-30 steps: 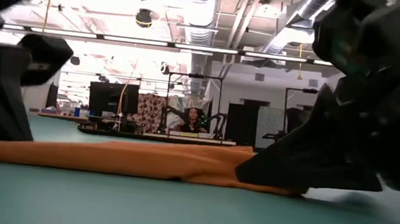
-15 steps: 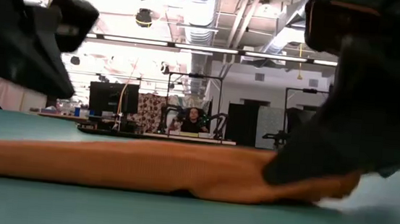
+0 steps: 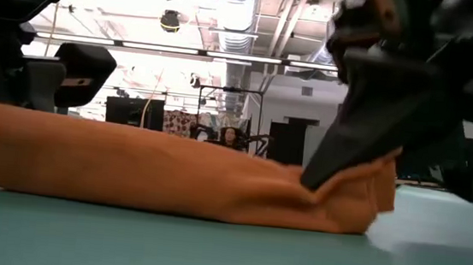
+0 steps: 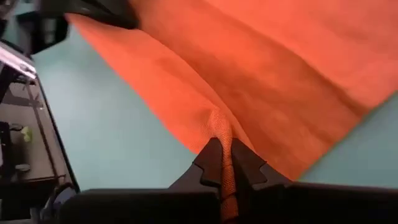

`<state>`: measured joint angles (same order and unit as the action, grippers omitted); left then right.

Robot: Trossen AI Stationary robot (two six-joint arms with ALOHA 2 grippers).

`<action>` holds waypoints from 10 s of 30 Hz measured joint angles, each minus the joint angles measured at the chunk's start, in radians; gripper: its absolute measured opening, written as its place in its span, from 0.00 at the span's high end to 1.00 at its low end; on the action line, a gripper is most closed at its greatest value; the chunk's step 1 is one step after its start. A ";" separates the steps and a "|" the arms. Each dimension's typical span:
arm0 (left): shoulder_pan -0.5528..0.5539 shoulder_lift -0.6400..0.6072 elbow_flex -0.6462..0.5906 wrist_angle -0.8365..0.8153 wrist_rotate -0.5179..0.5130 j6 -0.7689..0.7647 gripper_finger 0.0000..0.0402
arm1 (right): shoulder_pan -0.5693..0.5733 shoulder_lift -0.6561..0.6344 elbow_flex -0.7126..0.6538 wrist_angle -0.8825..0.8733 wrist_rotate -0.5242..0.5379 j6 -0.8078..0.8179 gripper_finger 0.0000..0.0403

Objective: Roll towel
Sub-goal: Roll the orange towel

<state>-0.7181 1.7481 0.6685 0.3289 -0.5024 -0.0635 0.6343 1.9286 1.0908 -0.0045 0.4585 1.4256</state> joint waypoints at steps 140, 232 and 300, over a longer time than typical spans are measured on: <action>-0.075 -0.077 0.001 -0.274 -0.044 -0.182 1.00 | 0.053 0.123 0.002 0.323 0.329 -0.637 0.75; -0.064 -0.077 0.002 -0.277 -0.032 -0.239 1.00 | 0.040 0.207 0.020 -0.013 0.299 -0.681 0.76; 0.083 -0.143 -0.085 -0.084 0.159 0.123 1.00 | -0.185 0.079 0.404 -0.558 -0.529 -0.206 0.94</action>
<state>-0.6347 1.6051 0.5835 0.2446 -0.3435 0.0590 0.4488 2.0079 1.4952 -0.5621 -0.0708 1.2195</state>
